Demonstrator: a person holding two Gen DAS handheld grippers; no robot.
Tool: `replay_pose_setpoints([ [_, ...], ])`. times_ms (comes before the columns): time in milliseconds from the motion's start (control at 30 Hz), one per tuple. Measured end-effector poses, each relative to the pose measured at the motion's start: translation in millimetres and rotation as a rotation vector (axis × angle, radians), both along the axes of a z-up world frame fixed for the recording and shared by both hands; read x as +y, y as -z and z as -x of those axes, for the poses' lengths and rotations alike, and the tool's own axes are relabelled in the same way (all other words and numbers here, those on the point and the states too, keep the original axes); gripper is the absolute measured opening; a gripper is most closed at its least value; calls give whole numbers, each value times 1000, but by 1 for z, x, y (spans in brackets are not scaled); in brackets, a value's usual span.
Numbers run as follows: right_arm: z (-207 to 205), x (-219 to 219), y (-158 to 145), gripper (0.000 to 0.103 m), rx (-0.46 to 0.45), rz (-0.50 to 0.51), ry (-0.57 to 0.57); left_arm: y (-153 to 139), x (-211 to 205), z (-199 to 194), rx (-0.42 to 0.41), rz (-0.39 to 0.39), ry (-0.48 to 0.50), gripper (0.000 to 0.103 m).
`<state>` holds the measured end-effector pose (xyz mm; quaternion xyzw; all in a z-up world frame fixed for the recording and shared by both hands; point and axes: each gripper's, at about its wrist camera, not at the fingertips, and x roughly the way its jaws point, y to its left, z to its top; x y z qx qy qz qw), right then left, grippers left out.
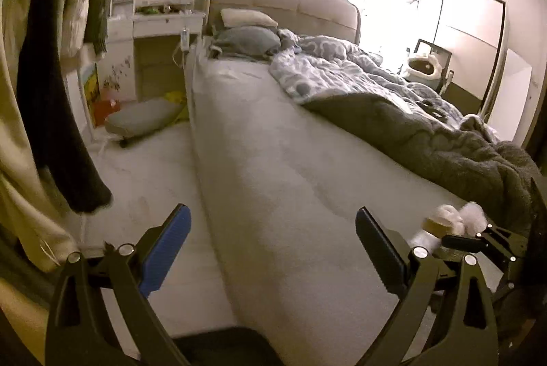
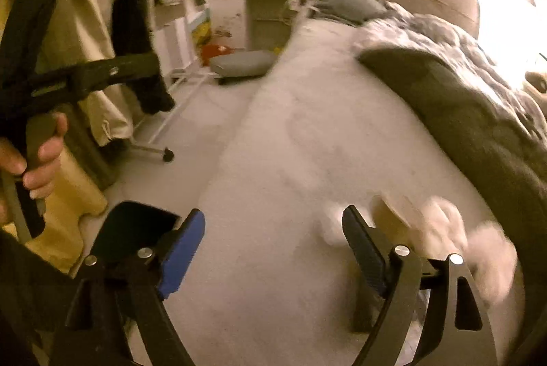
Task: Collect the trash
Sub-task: 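Move the right tool back to the bed toward the black tissue pack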
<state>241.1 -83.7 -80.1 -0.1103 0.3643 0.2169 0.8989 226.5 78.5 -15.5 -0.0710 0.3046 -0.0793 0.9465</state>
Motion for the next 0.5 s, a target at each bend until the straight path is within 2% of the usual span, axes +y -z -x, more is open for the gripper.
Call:
replay_pose_setpoints([
  [133, 7, -32, 5, 84, 22, 37, 43, 12, -22, 17, 57, -15, 39, 98],
  [233, 14, -44, -2, 87, 10, 61, 54, 4, -38, 26, 90, -17, 54, 98],
  [333, 18, -55, -9, 91, -11, 54, 67, -4, -50, 39, 75, 0, 66, 98],
  [400, 13, -63, -9, 93, -15, 58, 90, -7, -62, 45, 56, -26, 78, 98],
  [500, 1, -72, -3, 93, 13, 50, 105, 3, -75, 48, 81, -37, 109, 98],
])
